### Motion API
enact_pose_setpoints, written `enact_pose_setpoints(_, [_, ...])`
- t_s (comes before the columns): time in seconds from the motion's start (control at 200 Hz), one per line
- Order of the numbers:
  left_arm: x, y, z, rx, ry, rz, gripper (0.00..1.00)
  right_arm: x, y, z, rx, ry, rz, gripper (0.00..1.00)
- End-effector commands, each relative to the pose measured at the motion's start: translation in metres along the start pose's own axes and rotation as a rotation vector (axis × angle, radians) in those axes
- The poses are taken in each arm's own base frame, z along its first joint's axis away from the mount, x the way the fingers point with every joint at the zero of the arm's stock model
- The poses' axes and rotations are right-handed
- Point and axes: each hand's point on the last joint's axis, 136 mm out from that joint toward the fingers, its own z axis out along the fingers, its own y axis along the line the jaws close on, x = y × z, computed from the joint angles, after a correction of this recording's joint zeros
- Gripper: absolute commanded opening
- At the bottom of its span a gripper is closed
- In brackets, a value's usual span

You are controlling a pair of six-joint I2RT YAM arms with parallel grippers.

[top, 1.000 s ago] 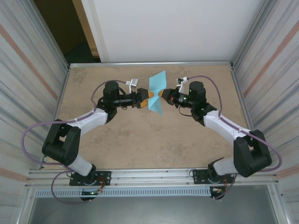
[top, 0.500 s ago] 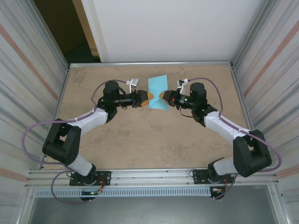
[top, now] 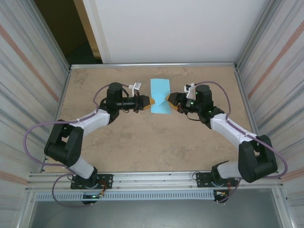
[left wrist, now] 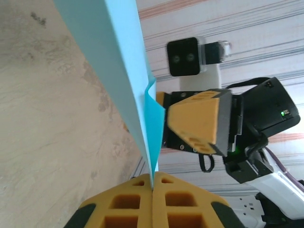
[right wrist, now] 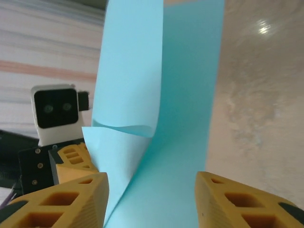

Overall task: Fold a paper plane with a square sheet of paper (pick it up from the middle)
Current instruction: Turn over the paper at the center of the table.

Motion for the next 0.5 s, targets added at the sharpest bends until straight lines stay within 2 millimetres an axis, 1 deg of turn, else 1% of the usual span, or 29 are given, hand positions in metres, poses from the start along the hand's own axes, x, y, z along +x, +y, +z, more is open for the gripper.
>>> enact_pose_setpoints(0.0, [-0.003,0.010,-0.009,-0.091,0.003,0.065,0.05,-0.007,-0.020,-0.022,0.126,-0.062,-0.022,0.57])
enact_pose_setpoints(0.085, [-0.002,0.023,-0.020,-0.235,0.010,0.120,0.05,-0.014,-0.037,-0.037,0.237,-0.114,-0.026,0.63])
enact_pose_setpoints(0.14, [0.001,0.035,-0.031,-0.382,0.030,0.156,0.05,-0.016,-0.046,-0.047,0.305,-0.139,-0.035,0.67])
enact_pose_setpoints(0.195, [0.001,0.045,-0.044,-0.542,0.049,0.204,0.05,-0.018,-0.053,-0.055,0.364,-0.160,-0.047,0.71])
enact_pose_setpoints(0.281, [-0.003,0.063,-0.071,-0.820,0.068,0.281,0.05,-0.020,-0.061,-0.066,0.433,-0.190,-0.063,0.76])
enact_pose_setpoints(0.391, [-0.013,0.073,-0.102,-1.134,0.098,0.387,0.05,-0.023,-0.066,-0.077,0.483,-0.225,-0.078,0.80])
enact_pose_setpoints(0.496, [-0.026,0.072,-0.119,-1.397,0.122,0.524,0.05,-0.025,-0.071,-0.085,0.521,-0.251,-0.078,0.80])
